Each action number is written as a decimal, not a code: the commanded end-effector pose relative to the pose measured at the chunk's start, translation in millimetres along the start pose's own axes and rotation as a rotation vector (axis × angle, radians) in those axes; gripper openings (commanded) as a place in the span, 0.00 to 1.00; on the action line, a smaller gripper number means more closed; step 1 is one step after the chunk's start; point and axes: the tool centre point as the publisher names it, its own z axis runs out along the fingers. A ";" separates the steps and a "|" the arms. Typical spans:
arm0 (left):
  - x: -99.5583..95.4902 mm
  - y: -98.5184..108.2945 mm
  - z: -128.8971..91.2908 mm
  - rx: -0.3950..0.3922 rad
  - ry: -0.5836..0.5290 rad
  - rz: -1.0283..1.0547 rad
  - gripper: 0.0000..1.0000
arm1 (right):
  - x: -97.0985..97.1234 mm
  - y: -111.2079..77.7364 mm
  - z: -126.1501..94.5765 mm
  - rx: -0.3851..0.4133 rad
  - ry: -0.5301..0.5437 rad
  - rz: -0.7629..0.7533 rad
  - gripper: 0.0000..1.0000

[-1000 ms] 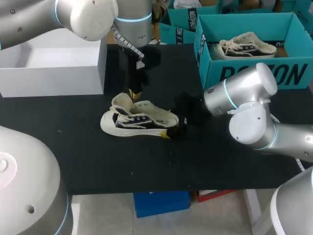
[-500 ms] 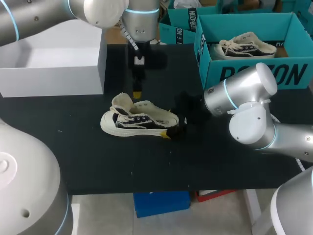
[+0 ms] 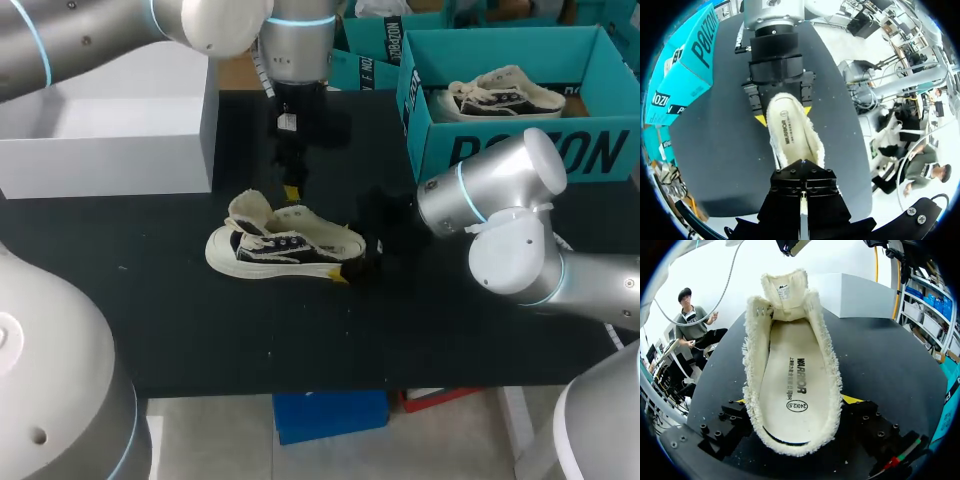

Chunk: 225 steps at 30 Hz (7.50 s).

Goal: Take the shoe out of the shoebox, open the shoe tongue, remove and reinsert the insole, then place the shoe into the shoebox

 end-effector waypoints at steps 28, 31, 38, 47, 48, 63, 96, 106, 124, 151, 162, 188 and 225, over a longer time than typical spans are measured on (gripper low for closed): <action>1.1 6.6 30.0 0.119 0.014 -0.040 0.00 | -0.6 -1.0 1.2 0.001 -0.003 0.001 0.00; 0.4 6.5 33.6 0.124 0.017 -0.044 0.00 | -0.6 -1.0 1.2 0.001 -0.003 0.001 0.00; 4.1 2.0 46.9 0.140 0.033 -0.046 0.00 | -0.6 -1.0 1.2 0.001 -0.003 0.001 0.00; 9.8 -2.9 67.8 0.147 0.064 -0.064 0.00 | -0.6 -1.0 1.2 0.001 -0.003 0.001 0.00; 10.2 -3.5 69.9 0.149 0.069 -0.065 0.00 | -0.6 -1.0 1.2 0.001 -0.003 0.001 0.00; 14.9 -6.3 93.5 0.154 0.108 -0.087 0.00 | -0.6 -1.0 1.2 0.001 -0.003 0.001 0.00; 17.6 -7.3 124.1 0.091 0.085 -0.160 0.00 | -0.6 -1.0 1.2 0.001 -0.003 0.001 0.00; 12.6 -2.5 130.8 0.077 0.071 -0.179 0.00 | -0.6 -1.0 1.2 0.001 -0.003 0.001 0.00; 6.9 2.3 145.9 0.049 0.058 -0.223 0.00 | -0.6 -1.0 1.2 0.001 -0.003 0.001 0.00; 3.7 -2.1 149.3 -0.140 -0.076 -0.234 0.40 | -0.6 -1.0 1.2 0.001 -0.003 0.001 0.00; -2.9 15.1 161.0 -0.320 -0.279 -0.255 0.37 | -0.6 -1.0 1.2 0.001 -0.003 0.001 0.00; -34.1 61.6 182.1 -0.301 -0.623 -0.263 0.32 | -0.6 -1.0 1.2 0.001 -0.003 0.001 0.00; -17.7 39.9 140.4 -0.044 -0.527 -0.203 0.00 | -0.6 -1.0 1.2 0.001 -0.003 0.001 0.00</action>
